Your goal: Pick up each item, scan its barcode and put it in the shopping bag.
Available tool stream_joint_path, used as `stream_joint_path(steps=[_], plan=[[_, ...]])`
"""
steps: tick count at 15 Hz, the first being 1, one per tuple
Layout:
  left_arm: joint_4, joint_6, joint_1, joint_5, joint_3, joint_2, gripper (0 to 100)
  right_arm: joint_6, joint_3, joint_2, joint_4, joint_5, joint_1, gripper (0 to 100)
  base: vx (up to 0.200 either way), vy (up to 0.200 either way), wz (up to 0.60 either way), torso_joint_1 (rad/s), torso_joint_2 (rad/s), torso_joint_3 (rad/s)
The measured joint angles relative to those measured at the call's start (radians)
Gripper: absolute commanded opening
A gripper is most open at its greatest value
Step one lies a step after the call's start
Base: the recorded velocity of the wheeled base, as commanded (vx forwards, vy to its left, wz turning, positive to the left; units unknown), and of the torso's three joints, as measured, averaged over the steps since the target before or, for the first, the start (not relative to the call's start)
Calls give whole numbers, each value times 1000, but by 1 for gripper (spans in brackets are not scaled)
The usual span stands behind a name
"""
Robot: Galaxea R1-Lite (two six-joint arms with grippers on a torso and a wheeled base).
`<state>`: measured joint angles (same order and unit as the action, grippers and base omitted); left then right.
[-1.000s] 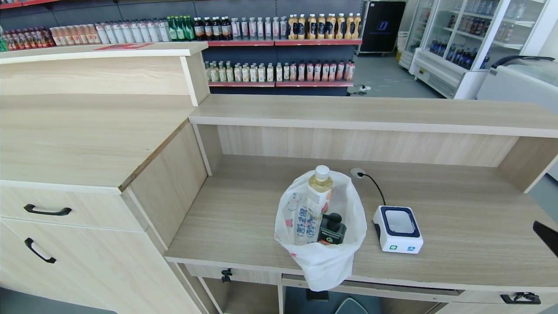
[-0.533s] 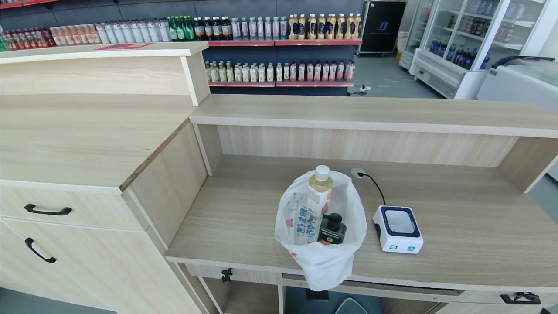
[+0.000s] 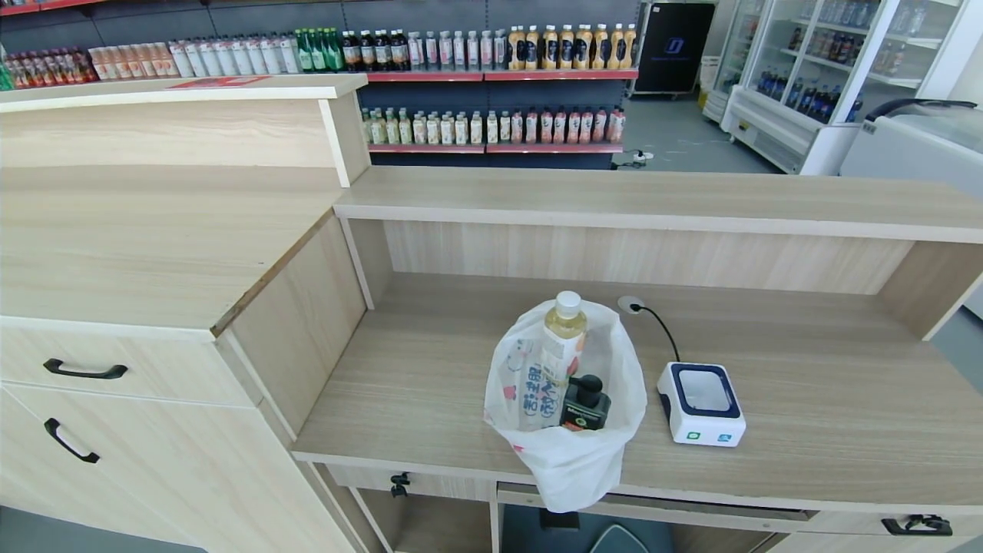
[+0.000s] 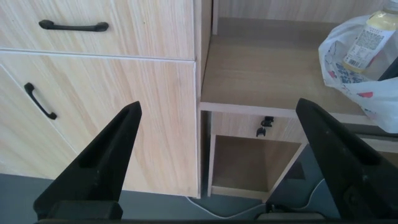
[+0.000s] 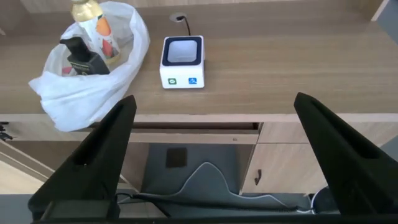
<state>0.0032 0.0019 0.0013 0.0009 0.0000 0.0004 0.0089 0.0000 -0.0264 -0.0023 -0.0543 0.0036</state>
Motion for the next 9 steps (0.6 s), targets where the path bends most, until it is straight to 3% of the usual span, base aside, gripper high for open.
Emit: stream_joint_path(steps=[9], plan=[[0, 0, 0, 0, 0, 0, 100, 2, 0, 27, 4, 0, 1, 100, 0, 0, 0, 0, 0, 0]])
